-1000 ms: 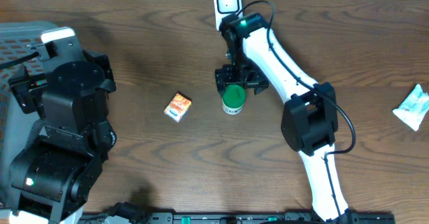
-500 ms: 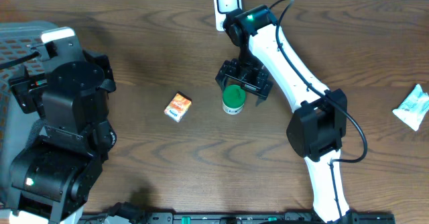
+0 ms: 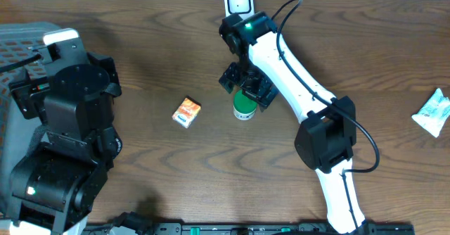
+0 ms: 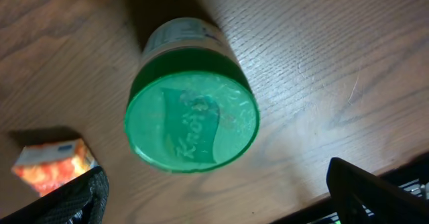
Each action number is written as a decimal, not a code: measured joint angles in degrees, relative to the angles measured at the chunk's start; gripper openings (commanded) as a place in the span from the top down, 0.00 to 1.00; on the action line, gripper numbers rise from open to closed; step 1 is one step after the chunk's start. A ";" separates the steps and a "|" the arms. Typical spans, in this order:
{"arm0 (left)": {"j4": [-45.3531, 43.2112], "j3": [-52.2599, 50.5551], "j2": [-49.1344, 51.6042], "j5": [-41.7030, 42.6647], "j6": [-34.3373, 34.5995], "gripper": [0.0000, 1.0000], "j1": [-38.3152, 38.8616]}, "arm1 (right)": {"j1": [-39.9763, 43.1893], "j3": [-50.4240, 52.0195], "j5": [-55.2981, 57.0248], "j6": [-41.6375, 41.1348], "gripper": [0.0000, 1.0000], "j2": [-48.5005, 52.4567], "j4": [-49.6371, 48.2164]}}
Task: Scan the item barcode
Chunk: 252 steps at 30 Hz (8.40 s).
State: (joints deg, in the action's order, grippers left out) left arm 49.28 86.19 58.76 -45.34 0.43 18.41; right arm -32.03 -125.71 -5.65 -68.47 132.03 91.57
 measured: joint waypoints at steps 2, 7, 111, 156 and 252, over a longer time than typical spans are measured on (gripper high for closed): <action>0.00 0.00 0.00 0.00 0.00 0.02 0.00 | -0.04 1.46 0.26 -0.81 0.01 0.00 -1.09; 0.00 0.00 0.00 0.00 0.00 0.02 0.00 | -0.02 6.58 -0.17 -2.14 0.01 -0.07 -6.71; -0.02 0.00 0.00 0.00 0.00 0.02 0.00 | 9.79 24.55 6.47 60.67 0.38 -12.15 -82.58; 0.02 0.00 0.00 0.00 -0.02 0.02 0.00 | 7.08 24.04 12.81 67.54 0.01 -11.96 -77.00; 0.00 0.00 0.00 0.00 0.00 0.02 0.00 | 13.16 42.77 1.62 36.54 0.45 -19.82 -23.93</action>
State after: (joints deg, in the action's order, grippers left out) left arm 49.28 86.19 58.76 -45.34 0.43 18.41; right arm -18.87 -82.94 -4.03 -31.92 112.20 67.64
